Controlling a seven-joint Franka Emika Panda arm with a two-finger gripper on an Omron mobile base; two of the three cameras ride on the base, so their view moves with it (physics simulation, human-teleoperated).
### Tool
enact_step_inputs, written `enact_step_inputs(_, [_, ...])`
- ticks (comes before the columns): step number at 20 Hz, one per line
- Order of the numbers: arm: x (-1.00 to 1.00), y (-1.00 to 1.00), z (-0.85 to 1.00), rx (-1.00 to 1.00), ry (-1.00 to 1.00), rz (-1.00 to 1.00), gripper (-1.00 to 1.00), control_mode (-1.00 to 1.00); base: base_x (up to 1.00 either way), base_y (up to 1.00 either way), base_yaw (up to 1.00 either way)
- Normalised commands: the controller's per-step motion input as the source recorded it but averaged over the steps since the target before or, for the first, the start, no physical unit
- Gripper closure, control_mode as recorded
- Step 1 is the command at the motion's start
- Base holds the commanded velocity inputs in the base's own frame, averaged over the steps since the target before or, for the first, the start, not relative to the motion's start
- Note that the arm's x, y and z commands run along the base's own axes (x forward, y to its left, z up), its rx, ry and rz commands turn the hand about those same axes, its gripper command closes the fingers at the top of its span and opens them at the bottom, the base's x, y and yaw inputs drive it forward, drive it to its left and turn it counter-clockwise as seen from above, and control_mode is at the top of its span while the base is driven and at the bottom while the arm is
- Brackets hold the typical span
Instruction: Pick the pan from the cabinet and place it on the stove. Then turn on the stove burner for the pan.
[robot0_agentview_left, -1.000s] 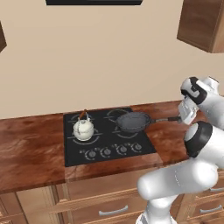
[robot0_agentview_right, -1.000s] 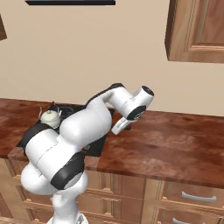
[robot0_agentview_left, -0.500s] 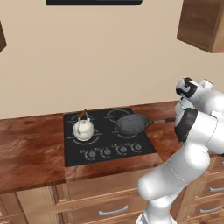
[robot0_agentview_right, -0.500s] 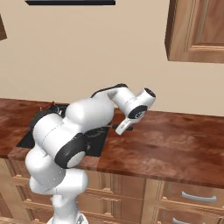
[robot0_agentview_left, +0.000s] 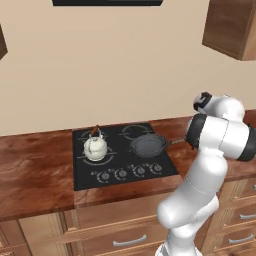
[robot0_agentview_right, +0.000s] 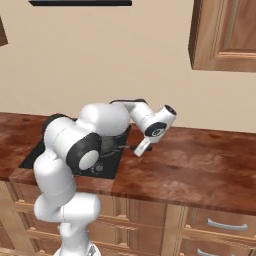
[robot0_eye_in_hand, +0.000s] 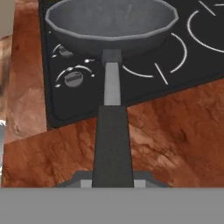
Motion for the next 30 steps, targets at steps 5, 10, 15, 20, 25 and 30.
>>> enact_step_inputs(5, [0.41, 0.00, -0.26, 0.00, -0.03, 0.04, 1.00, -1.00, 0.00, 0.00, 0.00])
enact_step_inputs(10, [0.39, 0.00, -0.22, 0.00, -0.01, 0.05, 1.00, -1.00, 0.00, 0.00, 0.00])
enact_step_inputs(15, [0.43, -0.01, -0.22, 0.00, 0.00, 0.04, 1.00, -1.00, 0.00, 0.00, 0.00])
enact_step_inputs(20, [0.44, -0.02, -0.23, 0.00, 0.00, 0.05, 1.00, -1.00, 0.00, 0.00, 0.00])
enact_step_inputs(25, [0.27, -0.16, -0.26, 0.00, 0.00, 0.08, 1.00, -1.00, 0.00, 0.00, 0.00])
enact_step_inputs(30, [0.07, -0.08, -0.24, 0.00, 0.00, 0.06, 1.00, -1.00, 0.00, 0.00, 0.00])
